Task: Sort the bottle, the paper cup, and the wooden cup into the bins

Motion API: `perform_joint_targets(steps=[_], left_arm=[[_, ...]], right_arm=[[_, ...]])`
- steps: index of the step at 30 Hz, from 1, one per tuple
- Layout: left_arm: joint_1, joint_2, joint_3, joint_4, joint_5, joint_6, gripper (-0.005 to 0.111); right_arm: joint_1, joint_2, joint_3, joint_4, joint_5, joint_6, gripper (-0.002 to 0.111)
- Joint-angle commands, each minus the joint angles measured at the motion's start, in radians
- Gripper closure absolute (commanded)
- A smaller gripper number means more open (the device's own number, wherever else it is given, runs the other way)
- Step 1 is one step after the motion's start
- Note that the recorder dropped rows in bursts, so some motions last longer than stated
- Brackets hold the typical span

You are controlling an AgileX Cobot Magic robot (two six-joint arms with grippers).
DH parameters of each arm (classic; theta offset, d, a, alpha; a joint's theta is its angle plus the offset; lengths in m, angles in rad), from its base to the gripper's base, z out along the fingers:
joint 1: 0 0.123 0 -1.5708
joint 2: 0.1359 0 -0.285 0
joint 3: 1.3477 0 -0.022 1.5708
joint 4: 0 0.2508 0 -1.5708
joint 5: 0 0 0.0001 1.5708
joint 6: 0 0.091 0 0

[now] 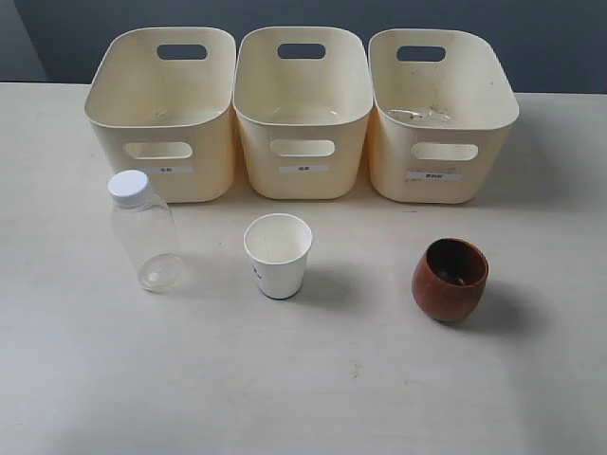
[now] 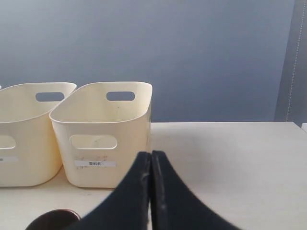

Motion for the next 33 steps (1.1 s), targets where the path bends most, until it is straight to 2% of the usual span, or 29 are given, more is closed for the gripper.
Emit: perform_joint_targets(steps=[1,7,18,25,33], left_arm=[[-0.004,-0.005,0.001,-0.003,0.002,-0.002,0.107],[-0.004,-0.005,0.001,-0.003,0.002,-0.002,0.107],[-0.004,-0.005,0.001,-0.003,0.002,-0.002,0.107],[-0.004,-0.005,0.001,-0.003,0.002,-0.002,0.107],[-0.004,-0.005,0.001,-0.003,0.002,-0.002,0.107]], right_arm=[[0.002,-0.005,0.005,0.001,-0.010,0.000,0.109],[0.002,-0.005,0.005,0.001,-0.090,0.000,0.109],[0.002,-0.005,0.005,0.023,-0.122,0.002,0.109],[0.002,-0.005,0.005,0.239,-0.172,0.016,0.109],[0.002,-0.005,0.005,0.244,-0.191,0.016,0.109]])
